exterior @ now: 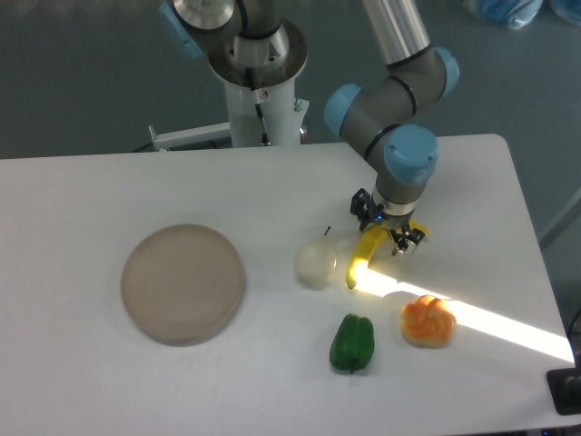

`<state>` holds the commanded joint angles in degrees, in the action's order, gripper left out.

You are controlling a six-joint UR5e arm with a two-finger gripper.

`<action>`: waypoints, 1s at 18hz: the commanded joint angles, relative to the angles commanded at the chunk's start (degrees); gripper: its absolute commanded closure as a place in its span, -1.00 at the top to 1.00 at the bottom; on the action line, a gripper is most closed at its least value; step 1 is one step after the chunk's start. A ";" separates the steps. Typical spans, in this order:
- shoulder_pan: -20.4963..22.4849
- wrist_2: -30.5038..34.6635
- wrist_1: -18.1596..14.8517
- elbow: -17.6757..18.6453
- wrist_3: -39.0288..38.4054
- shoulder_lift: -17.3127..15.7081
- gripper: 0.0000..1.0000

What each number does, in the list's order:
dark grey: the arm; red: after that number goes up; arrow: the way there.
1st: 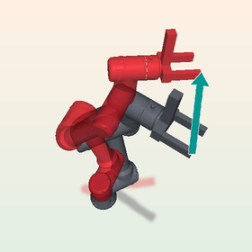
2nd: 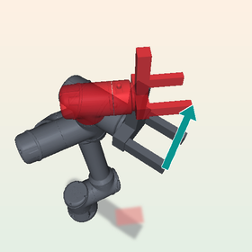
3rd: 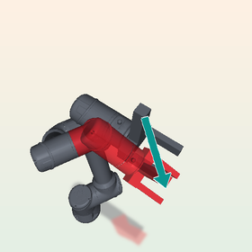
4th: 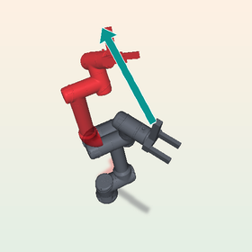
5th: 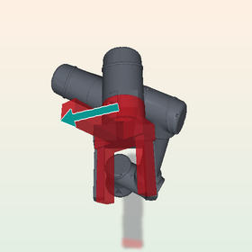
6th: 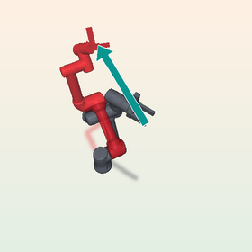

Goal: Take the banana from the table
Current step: 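Move the gripper over the yellow banana and lower onto it, then close the gripper on the banana's stem end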

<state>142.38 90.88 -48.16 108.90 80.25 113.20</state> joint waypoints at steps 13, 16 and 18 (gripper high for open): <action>0.70 0.52 -0.70 -2.36 1.49 -2.90 -0.73; 2.10 0.53 -1.75 -5.88 1.58 -4.83 -0.72; 2.46 -0.35 -1.67 -7.73 1.49 -5.80 -0.72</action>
<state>144.84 90.53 -49.84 101.17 81.74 107.41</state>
